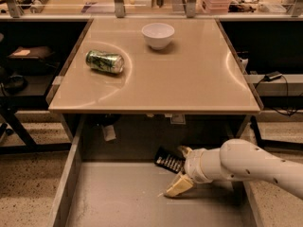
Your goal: Pick rxbar chocolate from top drawer and place on counter
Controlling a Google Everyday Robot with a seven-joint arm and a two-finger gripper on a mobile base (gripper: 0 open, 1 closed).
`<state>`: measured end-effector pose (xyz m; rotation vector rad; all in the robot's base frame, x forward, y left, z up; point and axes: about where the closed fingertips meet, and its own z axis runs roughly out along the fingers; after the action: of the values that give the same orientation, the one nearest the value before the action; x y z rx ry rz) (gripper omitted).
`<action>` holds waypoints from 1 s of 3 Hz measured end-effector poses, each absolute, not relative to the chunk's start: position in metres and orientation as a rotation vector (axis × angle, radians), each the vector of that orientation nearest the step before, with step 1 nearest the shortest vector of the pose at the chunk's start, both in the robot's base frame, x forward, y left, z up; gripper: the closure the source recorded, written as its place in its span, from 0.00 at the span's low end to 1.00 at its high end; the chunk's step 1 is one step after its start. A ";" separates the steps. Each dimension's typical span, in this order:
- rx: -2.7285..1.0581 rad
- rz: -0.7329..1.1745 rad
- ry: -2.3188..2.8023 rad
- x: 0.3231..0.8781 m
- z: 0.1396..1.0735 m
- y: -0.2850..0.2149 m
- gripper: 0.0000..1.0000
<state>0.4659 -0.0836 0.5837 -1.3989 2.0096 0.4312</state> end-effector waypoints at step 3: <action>-1.399 0.431 2.010 0.466 0.584 -0.084 0.90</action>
Offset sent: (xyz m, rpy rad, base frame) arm 0.0000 0.0000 0.0000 0.0000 0.0000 0.0000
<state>0.4659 -0.0836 0.5837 -1.3991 2.0095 0.4313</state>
